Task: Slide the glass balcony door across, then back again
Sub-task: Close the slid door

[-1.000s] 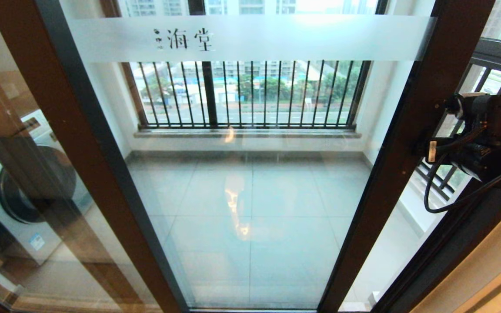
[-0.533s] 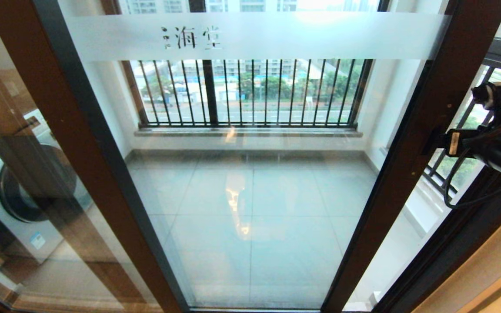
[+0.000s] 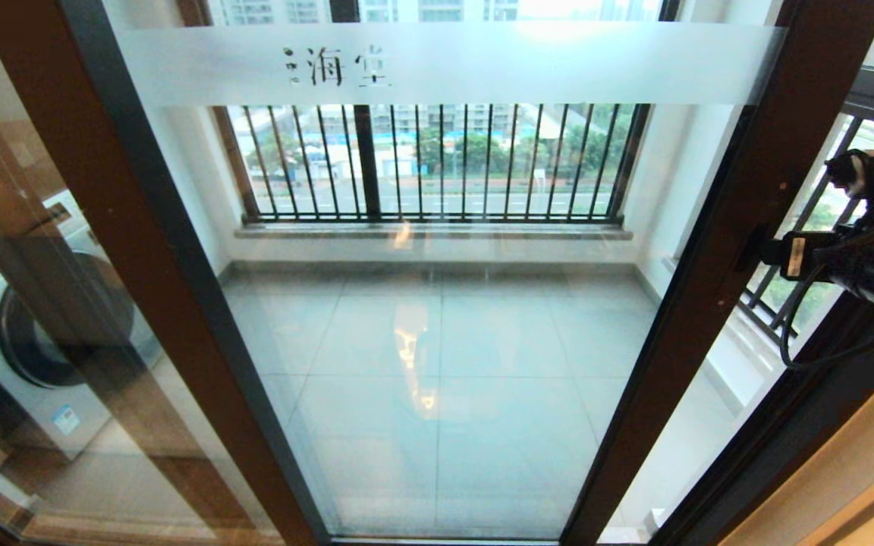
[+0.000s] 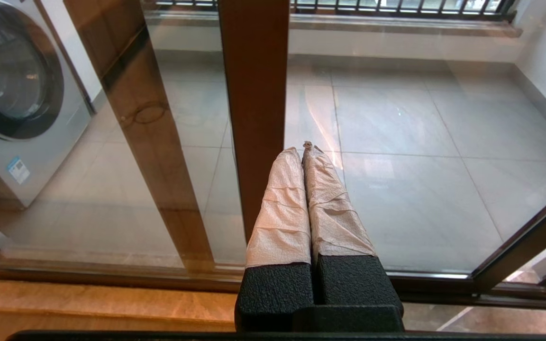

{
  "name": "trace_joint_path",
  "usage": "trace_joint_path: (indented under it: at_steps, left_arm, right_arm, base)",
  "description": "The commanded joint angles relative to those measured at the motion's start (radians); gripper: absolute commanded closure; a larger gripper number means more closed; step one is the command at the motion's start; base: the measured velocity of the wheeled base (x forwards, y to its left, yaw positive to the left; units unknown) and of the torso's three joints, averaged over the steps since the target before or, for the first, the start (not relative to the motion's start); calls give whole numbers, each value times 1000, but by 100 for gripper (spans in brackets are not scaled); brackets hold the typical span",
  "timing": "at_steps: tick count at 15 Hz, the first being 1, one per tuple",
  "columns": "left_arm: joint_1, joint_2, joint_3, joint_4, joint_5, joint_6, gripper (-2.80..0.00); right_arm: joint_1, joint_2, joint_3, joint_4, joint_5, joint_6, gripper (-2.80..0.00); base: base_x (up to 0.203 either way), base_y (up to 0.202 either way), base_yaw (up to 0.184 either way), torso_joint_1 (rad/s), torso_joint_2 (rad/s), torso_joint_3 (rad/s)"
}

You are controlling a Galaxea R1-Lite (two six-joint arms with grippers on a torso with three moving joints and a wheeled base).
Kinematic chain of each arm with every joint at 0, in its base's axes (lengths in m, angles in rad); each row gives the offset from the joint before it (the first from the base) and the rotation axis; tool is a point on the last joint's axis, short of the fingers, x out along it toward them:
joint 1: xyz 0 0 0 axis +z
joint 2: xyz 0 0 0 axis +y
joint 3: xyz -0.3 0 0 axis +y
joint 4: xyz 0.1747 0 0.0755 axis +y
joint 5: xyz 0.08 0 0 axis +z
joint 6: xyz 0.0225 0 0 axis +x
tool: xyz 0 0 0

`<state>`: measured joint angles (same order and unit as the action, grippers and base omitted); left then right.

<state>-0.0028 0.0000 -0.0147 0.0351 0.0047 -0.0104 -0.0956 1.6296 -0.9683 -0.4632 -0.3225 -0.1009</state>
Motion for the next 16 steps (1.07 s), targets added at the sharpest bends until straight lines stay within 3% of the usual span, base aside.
trace_joint_path:
  at_steps: [1,9,16]
  left_arm:
    - [0,2,0,0,0,0,0]
    - [0,1,1,0,0,0,0]
    - [1,2,-1,0,0,0,0]
  right_arm:
    - [8,-13,14,4,20,2,-280]
    - [13,65,-17,7,22,26,-280]
    - [-35,81,-34,6,22,18,-280]
  base:
    - [0,0,0,0,0,0]
    - [0,0,0,0,0,0]
    - [0,0,0,0,0,0]
